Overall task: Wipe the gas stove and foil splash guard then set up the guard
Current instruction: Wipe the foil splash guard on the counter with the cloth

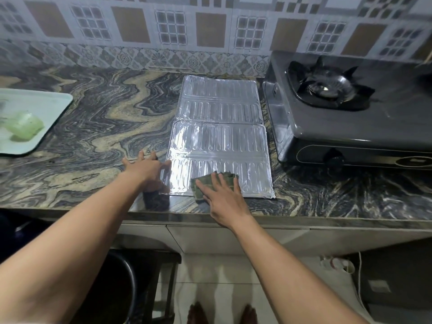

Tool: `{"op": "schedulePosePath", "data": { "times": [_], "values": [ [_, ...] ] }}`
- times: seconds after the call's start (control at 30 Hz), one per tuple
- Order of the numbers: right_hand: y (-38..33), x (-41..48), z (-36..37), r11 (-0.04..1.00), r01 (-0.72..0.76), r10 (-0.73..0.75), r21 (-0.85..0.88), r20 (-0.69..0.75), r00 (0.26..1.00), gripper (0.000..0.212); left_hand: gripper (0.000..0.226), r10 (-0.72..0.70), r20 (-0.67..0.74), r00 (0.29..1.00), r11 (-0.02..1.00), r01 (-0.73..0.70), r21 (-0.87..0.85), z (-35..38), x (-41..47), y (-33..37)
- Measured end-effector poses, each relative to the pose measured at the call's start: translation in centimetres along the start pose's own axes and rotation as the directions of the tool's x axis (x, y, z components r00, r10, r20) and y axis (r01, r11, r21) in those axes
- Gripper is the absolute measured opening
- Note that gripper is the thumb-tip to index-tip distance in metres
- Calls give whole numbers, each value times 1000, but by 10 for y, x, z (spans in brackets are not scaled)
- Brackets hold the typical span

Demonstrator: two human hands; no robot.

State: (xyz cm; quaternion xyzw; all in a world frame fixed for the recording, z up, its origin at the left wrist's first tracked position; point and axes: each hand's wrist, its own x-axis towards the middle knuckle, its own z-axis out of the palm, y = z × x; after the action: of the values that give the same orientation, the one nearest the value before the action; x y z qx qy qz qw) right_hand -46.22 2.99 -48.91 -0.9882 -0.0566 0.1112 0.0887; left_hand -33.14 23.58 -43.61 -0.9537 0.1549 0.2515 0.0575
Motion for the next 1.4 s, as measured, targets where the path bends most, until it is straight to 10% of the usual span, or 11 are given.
{"op": "schedulePosePath", "data": {
  "times": [1.4],
  "values": [
    [97,-46,-34,982,-62,58,179,26,998,51,49,55,-45,998,998,-56,-30,8,-16,109]
  ]
}}
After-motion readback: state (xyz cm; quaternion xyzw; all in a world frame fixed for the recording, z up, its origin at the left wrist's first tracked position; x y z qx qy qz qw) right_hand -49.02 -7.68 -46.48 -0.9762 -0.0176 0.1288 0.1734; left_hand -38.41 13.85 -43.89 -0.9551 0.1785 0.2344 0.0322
